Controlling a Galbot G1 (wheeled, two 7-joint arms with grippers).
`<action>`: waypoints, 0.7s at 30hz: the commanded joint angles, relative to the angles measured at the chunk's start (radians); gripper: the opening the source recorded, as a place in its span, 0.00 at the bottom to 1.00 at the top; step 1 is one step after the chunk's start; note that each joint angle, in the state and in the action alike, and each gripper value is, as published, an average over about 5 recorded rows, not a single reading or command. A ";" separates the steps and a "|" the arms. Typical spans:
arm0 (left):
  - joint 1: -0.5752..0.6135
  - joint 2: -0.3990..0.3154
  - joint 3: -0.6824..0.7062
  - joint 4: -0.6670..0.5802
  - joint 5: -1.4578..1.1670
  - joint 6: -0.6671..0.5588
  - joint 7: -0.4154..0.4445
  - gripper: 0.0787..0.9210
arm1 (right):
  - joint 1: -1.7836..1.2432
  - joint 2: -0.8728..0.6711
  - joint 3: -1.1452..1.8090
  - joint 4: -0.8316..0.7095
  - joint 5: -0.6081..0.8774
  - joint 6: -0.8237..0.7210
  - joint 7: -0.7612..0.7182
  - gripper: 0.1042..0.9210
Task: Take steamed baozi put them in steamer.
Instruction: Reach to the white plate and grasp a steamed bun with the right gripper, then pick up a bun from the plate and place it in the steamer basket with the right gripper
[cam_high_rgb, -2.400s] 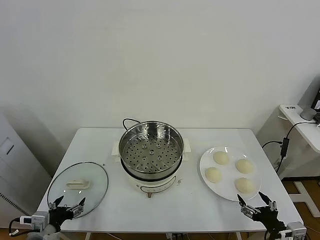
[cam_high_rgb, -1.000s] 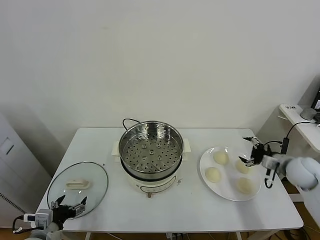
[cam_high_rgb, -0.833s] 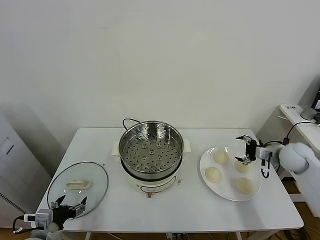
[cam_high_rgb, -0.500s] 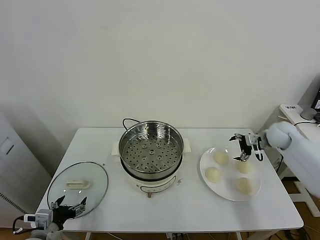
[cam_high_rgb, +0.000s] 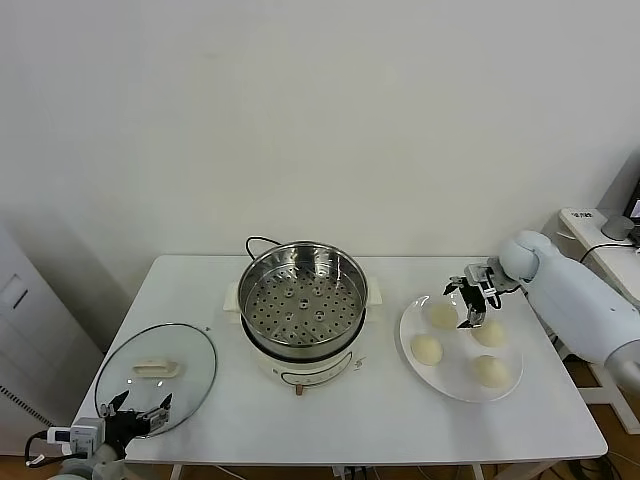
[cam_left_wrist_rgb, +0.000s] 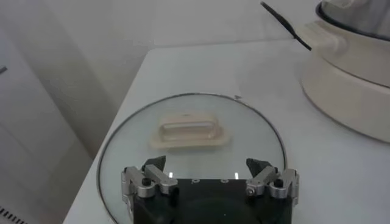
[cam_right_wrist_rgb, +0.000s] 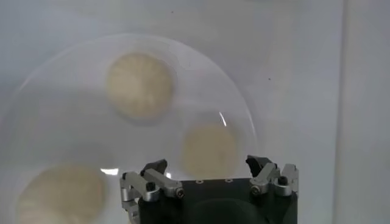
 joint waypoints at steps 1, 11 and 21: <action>0.004 -0.001 0.000 -0.002 0.000 -0.001 0.000 0.88 | 0.011 0.065 0.009 -0.089 -0.069 0.018 0.002 0.88; 0.013 -0.001 -0.002 -0.010 0.000 -0.003 -0.002 0.88 | -0.009 0.104 0.079 -0.144 -0.123 0.012 0.018 0.71; 0.022 -0.004 -0.006 -0.017 0.000 -0.002 -0.005 0.88 | 0.011 0.063 0.049 -0.081 -0.045 -0.002 -0.019 0.53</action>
